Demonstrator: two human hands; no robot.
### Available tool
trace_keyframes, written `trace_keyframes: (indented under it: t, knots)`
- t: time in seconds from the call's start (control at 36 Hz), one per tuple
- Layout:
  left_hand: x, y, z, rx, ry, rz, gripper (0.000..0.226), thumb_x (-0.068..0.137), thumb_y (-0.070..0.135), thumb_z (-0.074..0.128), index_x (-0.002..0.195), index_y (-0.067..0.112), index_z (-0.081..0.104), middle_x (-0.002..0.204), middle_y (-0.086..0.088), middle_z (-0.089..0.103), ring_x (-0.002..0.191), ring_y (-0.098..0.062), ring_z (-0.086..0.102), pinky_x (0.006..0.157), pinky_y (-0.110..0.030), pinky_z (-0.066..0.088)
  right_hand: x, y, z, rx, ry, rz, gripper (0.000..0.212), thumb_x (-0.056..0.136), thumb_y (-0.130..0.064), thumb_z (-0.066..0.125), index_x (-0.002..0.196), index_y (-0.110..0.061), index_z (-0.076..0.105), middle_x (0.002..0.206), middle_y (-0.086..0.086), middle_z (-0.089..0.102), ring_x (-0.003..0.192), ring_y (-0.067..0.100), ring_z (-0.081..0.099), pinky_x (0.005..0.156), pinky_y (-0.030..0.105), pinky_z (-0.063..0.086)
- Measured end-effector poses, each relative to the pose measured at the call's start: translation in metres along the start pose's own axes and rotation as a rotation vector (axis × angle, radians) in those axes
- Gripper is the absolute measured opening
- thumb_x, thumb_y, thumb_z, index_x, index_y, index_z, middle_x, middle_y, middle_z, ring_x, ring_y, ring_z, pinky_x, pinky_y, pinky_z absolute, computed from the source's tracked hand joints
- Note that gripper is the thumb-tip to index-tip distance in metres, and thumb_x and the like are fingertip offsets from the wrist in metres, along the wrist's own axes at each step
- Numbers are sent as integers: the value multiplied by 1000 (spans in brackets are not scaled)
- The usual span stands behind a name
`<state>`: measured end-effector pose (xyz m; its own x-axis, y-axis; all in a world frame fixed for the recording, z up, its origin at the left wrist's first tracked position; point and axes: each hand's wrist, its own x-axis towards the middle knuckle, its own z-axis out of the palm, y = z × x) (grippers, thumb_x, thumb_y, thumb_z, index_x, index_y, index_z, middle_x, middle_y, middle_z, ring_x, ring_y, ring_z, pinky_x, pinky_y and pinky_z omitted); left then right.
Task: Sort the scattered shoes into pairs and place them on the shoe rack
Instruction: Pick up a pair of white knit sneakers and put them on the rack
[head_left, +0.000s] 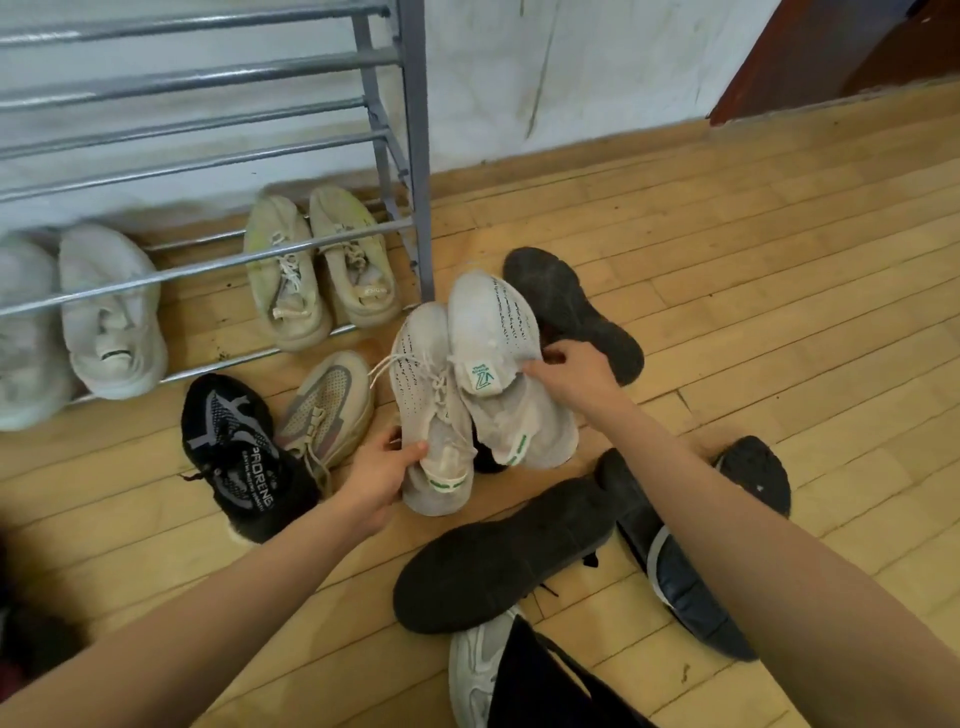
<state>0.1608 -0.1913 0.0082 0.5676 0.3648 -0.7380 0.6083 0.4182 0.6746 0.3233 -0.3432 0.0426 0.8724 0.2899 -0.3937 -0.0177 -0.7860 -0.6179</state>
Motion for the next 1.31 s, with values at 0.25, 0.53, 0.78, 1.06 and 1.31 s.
trace_keyframes:
  t: [0.25,0.53,0.78,1.06,1.31]
  knots:
    - [-5,-7,-1,63,-115,-111,83,83,-2,61,147,34,23,142,1,43,126,-31,44,99,-60,41,-17,35,-3,303,-494,281,97,81,-27,74,149,-47,7,139,-1,44,121,28,51,86,50,52]
    - [-15,-6,-15,26,-78,5,88,80,-18,52,148,29,23,132,-5,51,97,-19,57,74,-38,52,-35,45,11,563,-535,234,104,79,-2,73,150,-41,7,147,1,36,120,28,53,72,44,60]
    - [-36,-16,-40,-44,-29,238,84,81,-14,58,146,28,28,132,-6,47,112,-22,54,82,-44,56,-48,51,9,707,-446,108,78,75,-1,76,137,-29,38,136,8,40,119,32,53,80,54,57]
    - [-58,-13,-64,-201,72,458,73,85,-13,55,138,35,37,133,-5,51,117,-20,55,90,-39,52,-67,17,18,661,-394,-138,78,82,-2,69,146,-28,34,124,8,53,108,23,63,76,36,59]
    - [-59,20,-108,-294,183,507,75,86,-12,52,145,29,32,123,-4,56,108,-20,60,82,-34,54,-59,-55,41,721,-418,-233,74,86,-6,66,147,-30,33,130,8,51,107,26,65,79,41,59]
